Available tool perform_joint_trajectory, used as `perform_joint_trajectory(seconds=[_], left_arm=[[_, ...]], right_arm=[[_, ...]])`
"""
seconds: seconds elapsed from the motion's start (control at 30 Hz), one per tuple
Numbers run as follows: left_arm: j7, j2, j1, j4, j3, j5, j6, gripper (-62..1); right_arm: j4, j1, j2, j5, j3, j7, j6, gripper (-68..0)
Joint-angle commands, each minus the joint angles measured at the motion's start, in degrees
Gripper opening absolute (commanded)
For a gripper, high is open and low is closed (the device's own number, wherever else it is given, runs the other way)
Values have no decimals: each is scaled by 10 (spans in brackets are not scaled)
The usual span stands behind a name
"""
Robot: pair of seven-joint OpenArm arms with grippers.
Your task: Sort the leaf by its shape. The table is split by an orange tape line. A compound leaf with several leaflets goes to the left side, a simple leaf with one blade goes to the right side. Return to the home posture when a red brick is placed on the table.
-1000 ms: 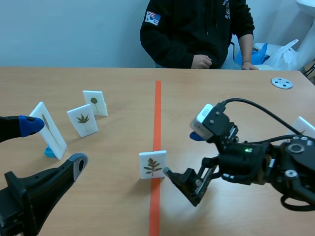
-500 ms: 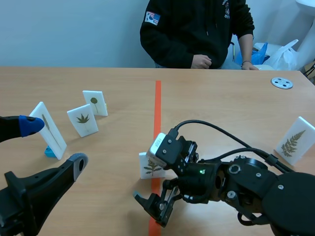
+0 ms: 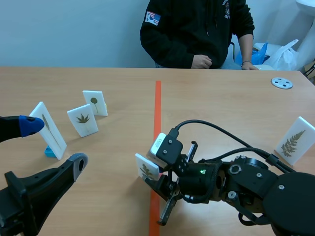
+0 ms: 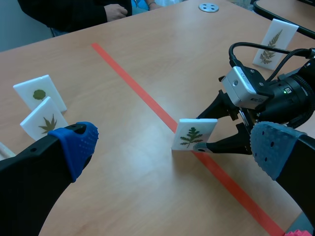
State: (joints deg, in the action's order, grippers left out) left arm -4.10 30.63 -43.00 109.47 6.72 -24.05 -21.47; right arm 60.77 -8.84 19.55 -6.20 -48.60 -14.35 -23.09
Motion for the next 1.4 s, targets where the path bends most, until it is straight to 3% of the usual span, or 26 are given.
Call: perform_joint_trajectory(seconds=[0.0,0.13,0.27,0.43,0.63,0.83,0.97,1.17,1.37], left_arm=[[-6,-3,0,8,1,-3,-1,14],[-6,-3,0,8,1,-3,-1,14],[-6,-3,0,8,1,-3,-1,14],[-6,-3,0,8,1,-3,-1,14],[-6,-3,0,8,1,-3,-1,14],[-6,-3,0,8,1,-3,-1,14],[-6,-3,0,8,1,-3,-1,14],[-6,-3,0,8,1,-3,-1,14],[-6,-3,0,8,1,-3,-1,14]], right_arm=[[14,-8,5,-4,4,-10,2,-582],[14,-8,6,-4,4,-11,2,-662],[26,-8,13,-4,16,-17,2,-660],[89,7,34,-14,58,-7,-14,-660],[183,60,59,-77,146,49,-21,-660],[251,131,60,-130,255,99,-23,-660],[283,180,60,-140,322,118,-23,-660],[289,238,50,-196,419,144,-22,-660],[268,253,23,-205,491,155,-14,-660]])
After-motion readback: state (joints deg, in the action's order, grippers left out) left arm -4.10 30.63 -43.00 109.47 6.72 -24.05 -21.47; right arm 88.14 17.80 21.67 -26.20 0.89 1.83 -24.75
